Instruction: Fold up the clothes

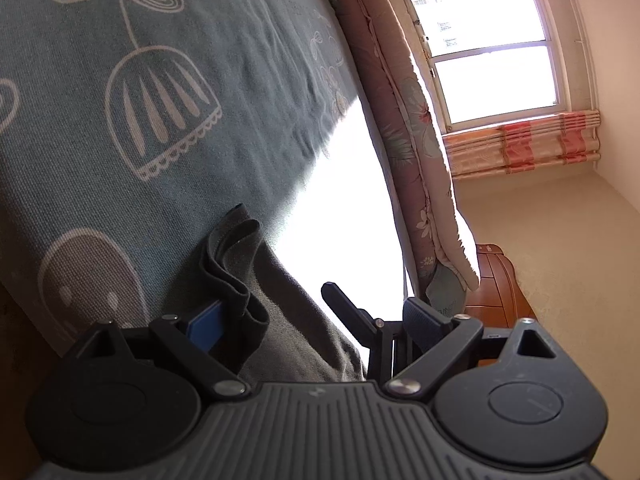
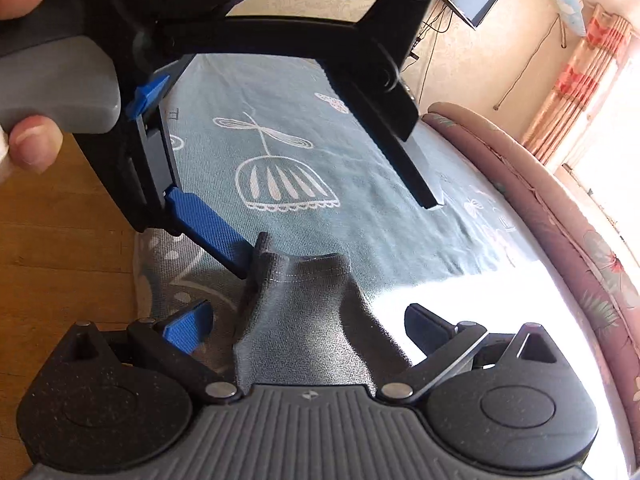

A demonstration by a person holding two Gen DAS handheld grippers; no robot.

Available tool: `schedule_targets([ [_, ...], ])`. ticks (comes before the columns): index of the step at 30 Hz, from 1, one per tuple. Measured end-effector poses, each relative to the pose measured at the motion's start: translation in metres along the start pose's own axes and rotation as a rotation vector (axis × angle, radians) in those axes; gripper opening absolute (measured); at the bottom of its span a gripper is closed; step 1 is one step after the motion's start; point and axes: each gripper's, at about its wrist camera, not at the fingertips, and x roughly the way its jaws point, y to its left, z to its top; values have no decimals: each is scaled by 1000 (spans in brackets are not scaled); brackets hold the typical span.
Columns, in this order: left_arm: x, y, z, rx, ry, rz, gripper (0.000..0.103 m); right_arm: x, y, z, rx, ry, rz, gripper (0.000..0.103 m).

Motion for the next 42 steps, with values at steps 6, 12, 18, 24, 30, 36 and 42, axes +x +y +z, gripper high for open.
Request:
schedule_targets([
  [6, -2, -4, -6, 47, -7, 53, 93, 4, 0, -1, -19, 34, -157, 103],
  [12, 11, 3, -9, 42, 12, 87, 93, 2, -8, -4, 19, 24, -167, 103],
  [18, 26, -3, -11, 115, 2, 115, 96, -3, -14, -13, 55, 42, -94, 103],
  [24, 23, -5, -19, 189, -27, 116, 97, -38, -32, -42, 88, 50, -20, 103],
  [30, 19, -9, -30, 289, -53, 142, 94, -66, -51, -65, 159, 54, -11, 103],
  [36, 14, -11, -34, 384, -71, 194, 73, -88, -72, -88, 340, 50, -17, 103],
  [42, 10, -14, -42, 462, -100, 262, 57, -91, -81, -94, 434, 33, 16, 103],
])
